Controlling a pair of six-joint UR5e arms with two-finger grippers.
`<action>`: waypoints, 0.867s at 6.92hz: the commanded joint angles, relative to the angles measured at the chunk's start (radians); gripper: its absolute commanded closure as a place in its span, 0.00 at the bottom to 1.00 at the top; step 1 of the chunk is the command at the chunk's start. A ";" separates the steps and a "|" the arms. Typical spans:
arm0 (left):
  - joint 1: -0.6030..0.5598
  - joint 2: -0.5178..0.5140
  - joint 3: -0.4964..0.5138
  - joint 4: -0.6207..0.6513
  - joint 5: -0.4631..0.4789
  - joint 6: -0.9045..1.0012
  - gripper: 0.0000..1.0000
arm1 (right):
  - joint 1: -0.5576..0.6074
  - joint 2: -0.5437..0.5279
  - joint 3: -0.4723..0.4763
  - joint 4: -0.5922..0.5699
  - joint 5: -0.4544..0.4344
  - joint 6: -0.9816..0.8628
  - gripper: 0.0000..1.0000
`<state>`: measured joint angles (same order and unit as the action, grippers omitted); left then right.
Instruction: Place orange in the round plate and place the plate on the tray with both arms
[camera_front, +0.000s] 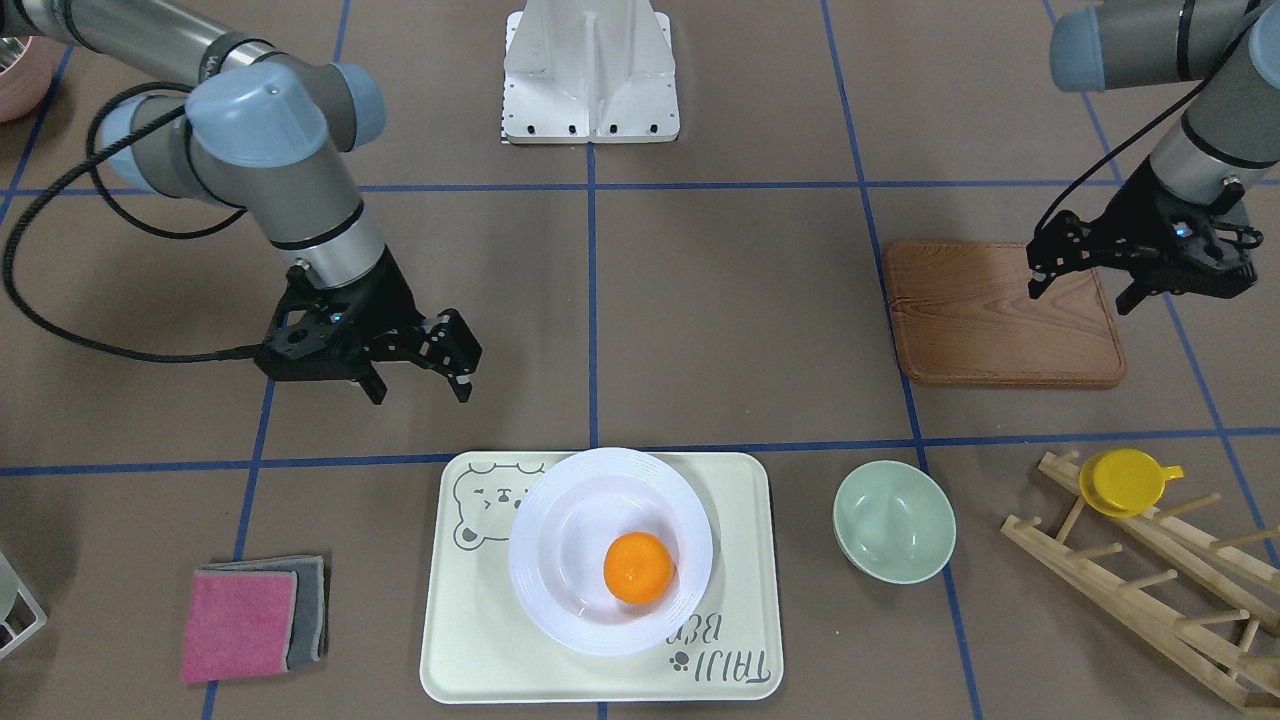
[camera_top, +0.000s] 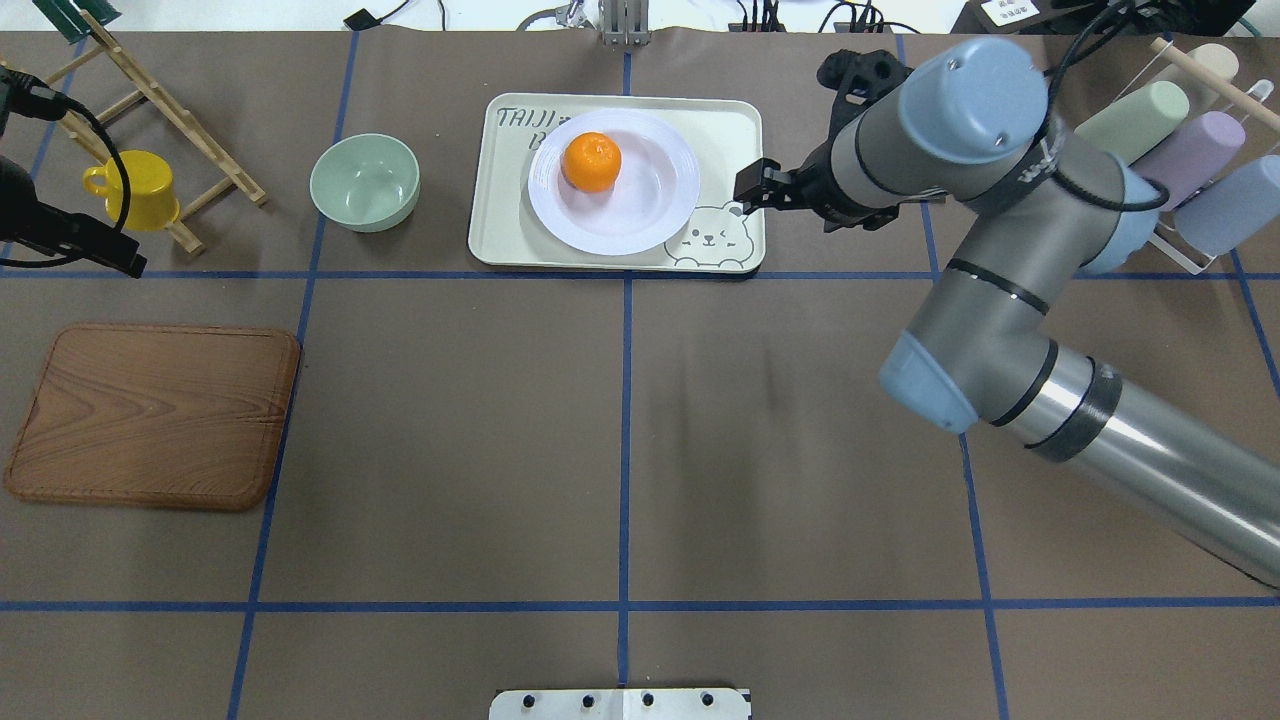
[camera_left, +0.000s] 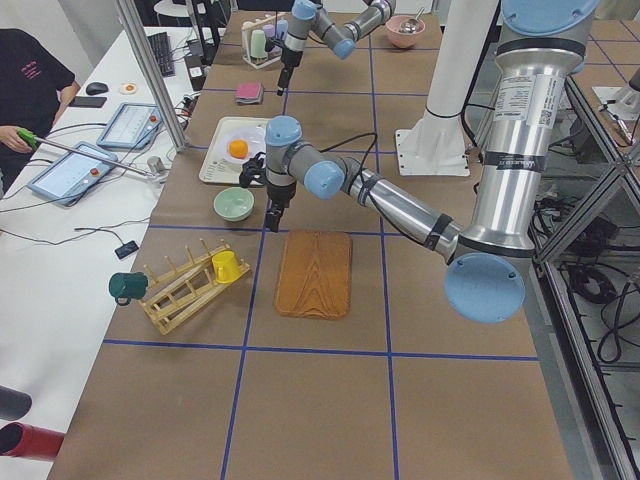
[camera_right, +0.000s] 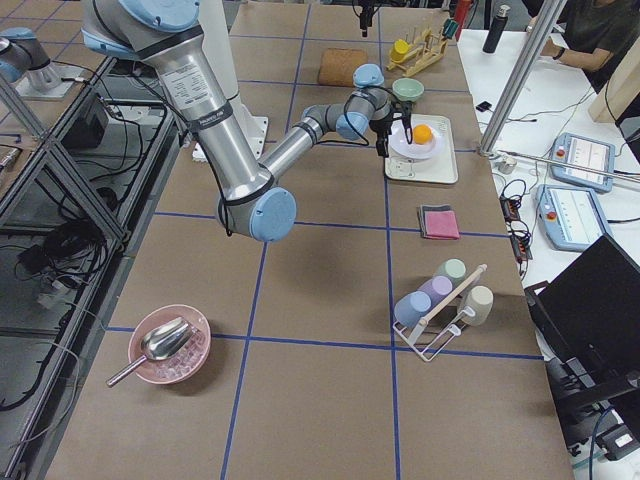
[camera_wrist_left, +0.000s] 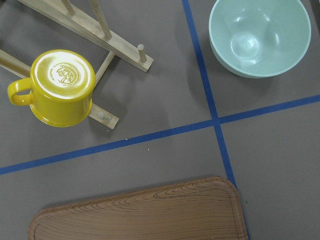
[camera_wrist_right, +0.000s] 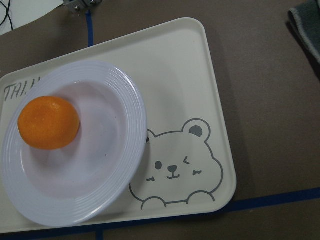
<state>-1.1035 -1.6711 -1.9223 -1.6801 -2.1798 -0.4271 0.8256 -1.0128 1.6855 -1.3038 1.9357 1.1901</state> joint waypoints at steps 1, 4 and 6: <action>-0.094 0.129 0.016 -0.004 -0.006 0.231 0.02 | 0.256 -0.013 0.046 -0.206 0.198 -0.372 0.00; -0.240 0.201 0.130 -0.009 -0.049 0.453 0.02 | 0.417 -0.428 0.235 -0.345 0.316 -0.761 0.00; -0.292 0.202 0.172 -0.009 -0.064 0.510 0.02 | 0.472 -0.591 0.227 -0.344 0.353 -0.897 0.00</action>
<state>-1.3652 -1.4715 -1.7745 -1.6885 -2.2363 0.0515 1.2630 -1.5053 1.9117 -1.6449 2.2715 0.3634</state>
